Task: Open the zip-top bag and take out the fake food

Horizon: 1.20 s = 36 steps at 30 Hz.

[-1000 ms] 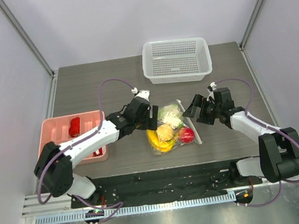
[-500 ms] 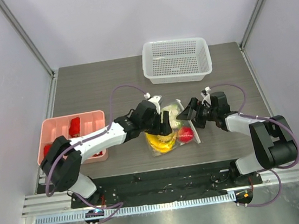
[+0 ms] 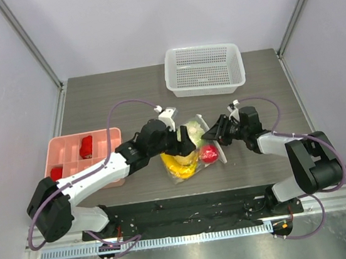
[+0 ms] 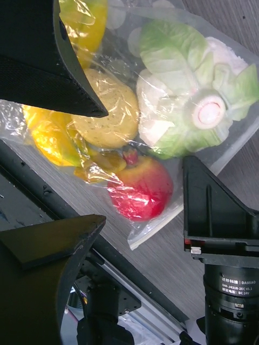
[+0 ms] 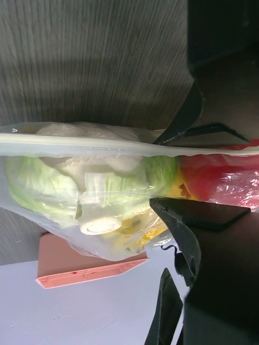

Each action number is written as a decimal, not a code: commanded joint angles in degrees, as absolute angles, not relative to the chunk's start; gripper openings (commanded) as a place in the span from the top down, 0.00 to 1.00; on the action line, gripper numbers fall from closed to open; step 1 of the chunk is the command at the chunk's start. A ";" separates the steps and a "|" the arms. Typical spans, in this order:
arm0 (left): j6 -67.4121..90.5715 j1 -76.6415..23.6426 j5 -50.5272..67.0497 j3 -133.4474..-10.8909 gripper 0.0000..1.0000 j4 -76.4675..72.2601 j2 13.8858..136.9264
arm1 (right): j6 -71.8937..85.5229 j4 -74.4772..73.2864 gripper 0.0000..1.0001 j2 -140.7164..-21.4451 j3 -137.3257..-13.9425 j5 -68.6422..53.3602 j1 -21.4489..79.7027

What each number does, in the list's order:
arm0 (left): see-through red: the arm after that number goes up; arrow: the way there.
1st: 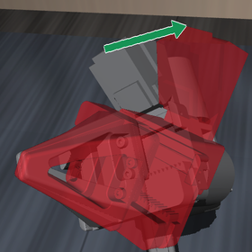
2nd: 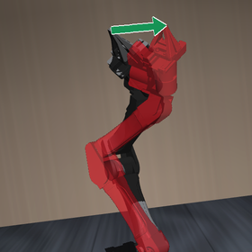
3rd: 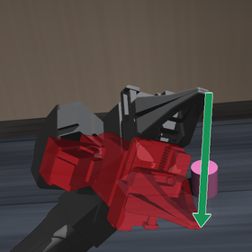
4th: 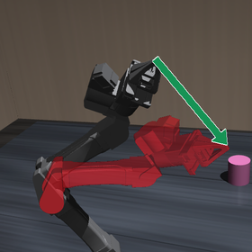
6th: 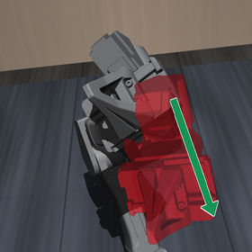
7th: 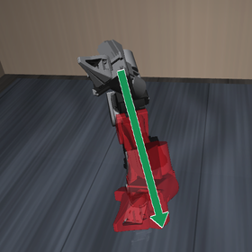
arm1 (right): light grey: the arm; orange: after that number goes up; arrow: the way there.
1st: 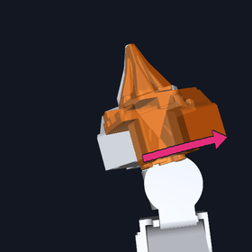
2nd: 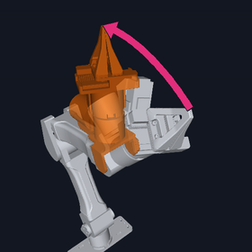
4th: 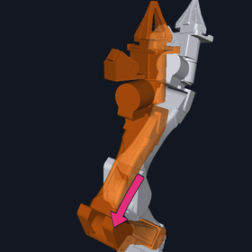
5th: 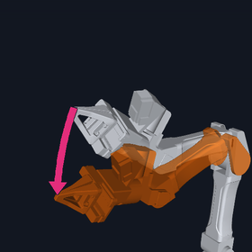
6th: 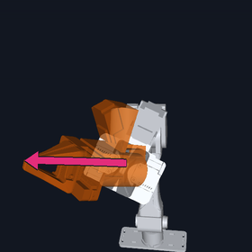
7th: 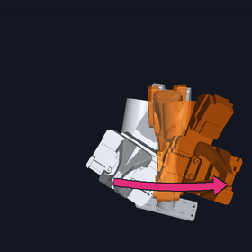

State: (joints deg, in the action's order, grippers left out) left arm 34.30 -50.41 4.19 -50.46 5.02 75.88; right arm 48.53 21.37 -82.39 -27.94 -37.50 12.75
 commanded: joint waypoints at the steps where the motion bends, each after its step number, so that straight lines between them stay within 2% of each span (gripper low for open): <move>1: 31.74 -51.41 6.94 -52.99 0.28 3.08 73.83 | 49.48 21.28 0.57 -80.16 -30.58 -36.48 15.20; 5: 25.77 -58.15 6.08 -55.19 0.29 2.99 74.62 | 51.33 14.80 0.61 -76.21 -32.68 -32.36 18.27; 8: 18.57 -63.18 -3.21 -56.42 0.28 2.90 74.88 | 53.07 8.64 0.62 -72.34 -35.14 -26.99 20.21; 9: 16.89 -66.06 -5.51 -56.69 0.27 2.90 74.97 | 54.13 8.09 0.65 -70.68 -35.42 -26.11 21.08; 12: 10.56 -68.37 -11.68 -58.53 0.27 5.88 75.32 | 59.58 7.56 0.65 -67.52 -35.68 -23.39 22.06; 19: 5.19 -69.17 -15.90 -58.36 0.27 7.12 71.72 | 64.69 3.44 0.67 -65.64 -40.33 -17.32 25.13; 23: 6.14 -69.26 -16.96 -59.59 0.27 9.32 71.90 | 64.51 3.34 0.71 -68.81 -42.71 -19.07 25.92; 30: 7.82 -70.05 -20.92 -60.03 0.28 9.93 75.23 | 65.04 4.31 0.71 -69.79 -43.15 -18.55 27.33; 33: 8.61 -70.31 -20.22 -60.55 0.28 10.11 75.85 | 57.59 -1.38 0.64 -67.86 -44.56 -15.22 25.41; 34: 8.87 -70.31 -19.34 -60.47 0.28 10.11 75.76 | 55.31 -4.36 0.54 -67.50 -44.73 -14.60 24.53; 36: 9.58 -70.31 -18.37 -59.77 0.28 9.50 75.59 | 48.62 -5.10 0.44 -68.20 -43.86 -19.03 21.37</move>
